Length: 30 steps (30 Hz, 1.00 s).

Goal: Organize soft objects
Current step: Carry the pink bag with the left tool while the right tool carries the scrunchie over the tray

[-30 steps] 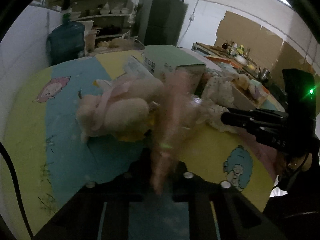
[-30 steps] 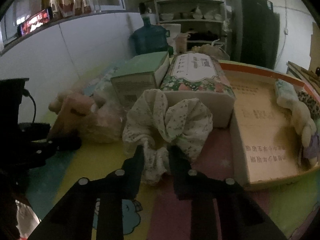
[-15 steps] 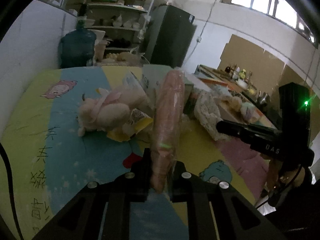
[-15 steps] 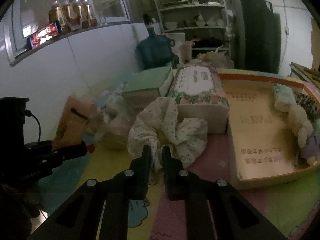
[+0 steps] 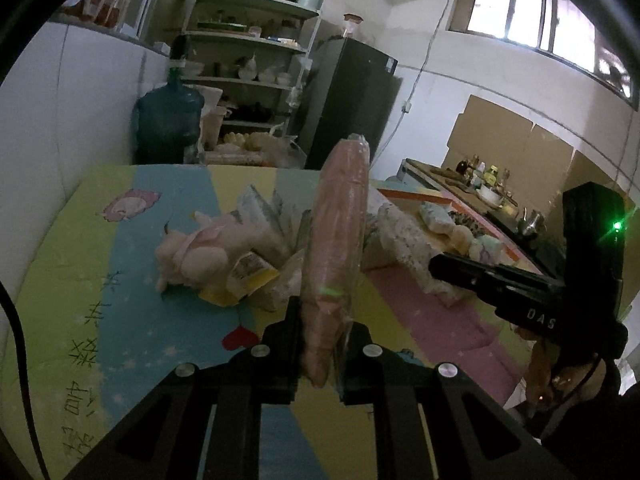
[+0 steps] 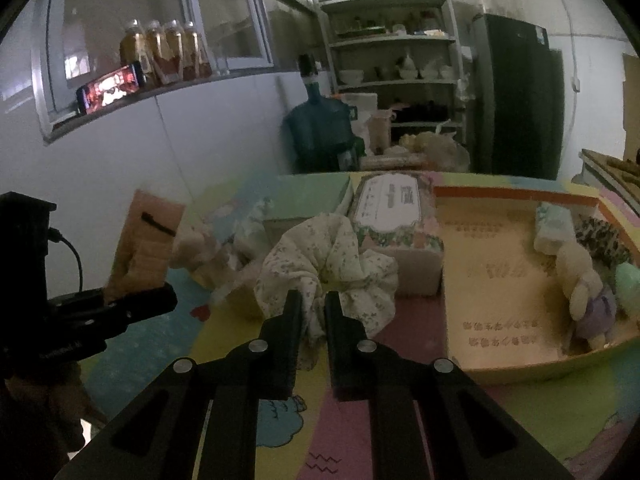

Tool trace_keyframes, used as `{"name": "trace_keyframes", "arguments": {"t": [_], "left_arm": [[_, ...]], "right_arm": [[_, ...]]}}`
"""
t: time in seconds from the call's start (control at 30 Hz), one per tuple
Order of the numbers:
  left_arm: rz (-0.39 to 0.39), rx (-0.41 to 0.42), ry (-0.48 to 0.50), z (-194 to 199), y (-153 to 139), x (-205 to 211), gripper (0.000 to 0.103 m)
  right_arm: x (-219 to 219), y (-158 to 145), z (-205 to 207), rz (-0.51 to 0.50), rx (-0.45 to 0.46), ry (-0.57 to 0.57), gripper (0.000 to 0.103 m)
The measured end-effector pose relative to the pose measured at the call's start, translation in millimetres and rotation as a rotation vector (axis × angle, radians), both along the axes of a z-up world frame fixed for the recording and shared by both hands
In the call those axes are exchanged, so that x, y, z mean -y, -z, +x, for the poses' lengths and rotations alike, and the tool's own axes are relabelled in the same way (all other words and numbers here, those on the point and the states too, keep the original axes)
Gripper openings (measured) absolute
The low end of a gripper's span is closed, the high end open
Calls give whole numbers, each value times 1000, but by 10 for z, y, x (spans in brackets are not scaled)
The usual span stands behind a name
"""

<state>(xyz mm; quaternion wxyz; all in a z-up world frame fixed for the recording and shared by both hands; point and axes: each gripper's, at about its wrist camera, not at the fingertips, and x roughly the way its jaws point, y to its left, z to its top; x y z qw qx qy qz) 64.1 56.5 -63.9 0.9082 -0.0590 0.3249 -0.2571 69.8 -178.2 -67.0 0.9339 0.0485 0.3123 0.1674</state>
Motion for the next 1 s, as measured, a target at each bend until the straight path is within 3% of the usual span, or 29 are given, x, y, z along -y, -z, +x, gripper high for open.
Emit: {"name": "trace_keyframes", "arguments": {"t": [0.3, 1.0], "left_arm": [[-43, 17, -11, -42, -142, 188, 14], [-39, 41, 70, 79, -379, 962, 14]], "right_arm": [[106, -153, -101, 34, 48, -5, 12], [767, -475, -254, 102, 146, 79, 12]]}}
